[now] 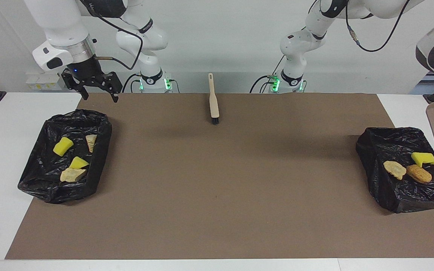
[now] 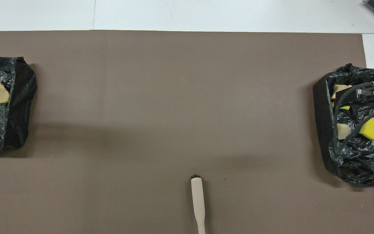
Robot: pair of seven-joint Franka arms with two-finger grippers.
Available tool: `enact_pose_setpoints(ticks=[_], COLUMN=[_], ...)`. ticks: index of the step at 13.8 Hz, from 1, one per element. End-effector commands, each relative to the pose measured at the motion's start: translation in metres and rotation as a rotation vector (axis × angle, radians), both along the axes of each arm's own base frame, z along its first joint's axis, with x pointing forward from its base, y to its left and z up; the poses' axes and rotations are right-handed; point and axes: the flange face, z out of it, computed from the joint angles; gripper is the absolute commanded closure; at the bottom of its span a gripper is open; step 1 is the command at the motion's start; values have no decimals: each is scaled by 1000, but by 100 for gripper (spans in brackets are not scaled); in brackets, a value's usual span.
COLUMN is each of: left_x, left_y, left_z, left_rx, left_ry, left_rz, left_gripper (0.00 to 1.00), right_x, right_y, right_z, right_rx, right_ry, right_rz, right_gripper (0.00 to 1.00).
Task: Sweep and dump trash in bin
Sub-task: 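Lift the empty dustpan out of the bag with the left gripper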
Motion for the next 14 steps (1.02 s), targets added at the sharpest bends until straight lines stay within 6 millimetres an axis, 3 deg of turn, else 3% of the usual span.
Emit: enact_pose_setpoints(ticks=[1, 4, 8, 10, 12, 14], left_x=[-13, -31, -43, -53, -64, -69], left_y=[-46, -92, -149, -193, -240, -265], left_z=[-21, -59, -114, -144, -190, -223], left_rx=[-117, -289, -515, -601, -660, -787], left_ry=[35, 57, 90, 115, 84, 54], left_rz=[13, 23, 60, 79, 100, 93], left_gripper=[100, 100, 100, 100, 100, 100], right_x=[5, 7, 26, 29, 18, -4], right_y=[-2, -12, -21, -19, -7, -3], right_z=[4, -4, -36, -43, -48, -44], right_rx=[-18, -14, 7, 19, 35, 38], right_ry=[-30, -15, 19, 31, 90, 143], right_rz=[4, -9, -23, -21, -9, -3], right_gripper=[0, 0, 0, 0, 0, 0])
